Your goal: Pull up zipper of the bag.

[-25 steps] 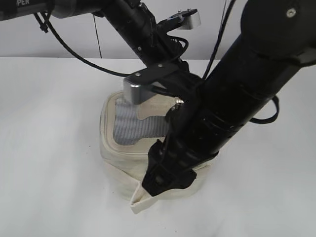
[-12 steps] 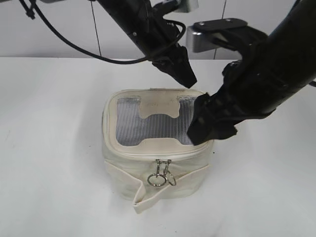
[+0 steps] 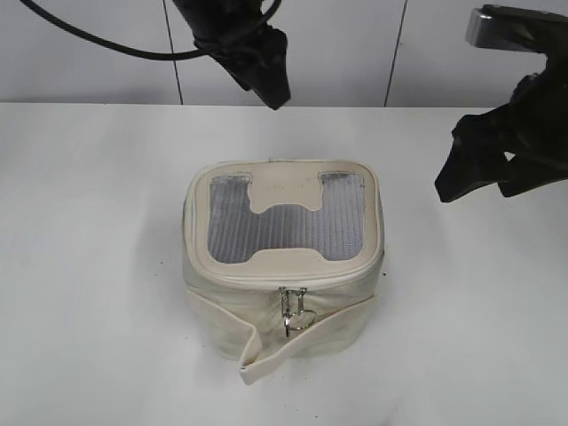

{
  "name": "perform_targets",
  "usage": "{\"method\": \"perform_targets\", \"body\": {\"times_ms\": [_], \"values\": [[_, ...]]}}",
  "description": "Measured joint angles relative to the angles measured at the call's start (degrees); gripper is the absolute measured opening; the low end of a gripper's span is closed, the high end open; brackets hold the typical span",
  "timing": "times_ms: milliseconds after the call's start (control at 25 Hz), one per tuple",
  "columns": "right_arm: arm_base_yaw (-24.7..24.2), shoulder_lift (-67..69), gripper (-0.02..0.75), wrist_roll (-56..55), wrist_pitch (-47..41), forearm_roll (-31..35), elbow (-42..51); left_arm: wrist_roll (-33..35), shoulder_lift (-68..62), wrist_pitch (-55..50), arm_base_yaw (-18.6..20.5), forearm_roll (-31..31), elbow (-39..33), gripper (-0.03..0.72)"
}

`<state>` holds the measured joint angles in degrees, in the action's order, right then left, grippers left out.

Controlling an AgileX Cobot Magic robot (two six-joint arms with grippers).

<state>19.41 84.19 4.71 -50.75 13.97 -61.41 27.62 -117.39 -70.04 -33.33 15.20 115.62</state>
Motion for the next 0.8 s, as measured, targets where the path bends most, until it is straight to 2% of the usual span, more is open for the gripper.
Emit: {"method": "perform_targets", "body": {"times_ms": [160, 280, 440, 560, 800], "values": [[-4.52, 0.0, 0.595, -0.12, 0.5, -0.06, 0.0, -9.39, 2.34, -0.11, 0.57, -12.1, 0.0, 0.459], [-7.83, 0.0, 0.595, -0.16, 0.85, -0.6, 0.0, -18.05, 4.01, -0.05, 2.24, -16.9, 0.0, 0.459], [-11.12, 0.0, 0.595, -0.16, 2.89, -1.63, 0.0, -24.45, 7.19, -0.05, 6.84, -19.19, -1.02, 0.457], [-11.86, 0.0, 0.595, -1.03, 3.88, -2.78, 0.0, -26.36, 11.2, 0.01, 10.95, -19.6, -3.9, 0.449], [-11.89, 0.0, 0.595, -5.65, 2.31, -9.31, 0.0, -30.52, 24.45, 0.08, 19.76, -21.23, -17.98, 0.445]]}}
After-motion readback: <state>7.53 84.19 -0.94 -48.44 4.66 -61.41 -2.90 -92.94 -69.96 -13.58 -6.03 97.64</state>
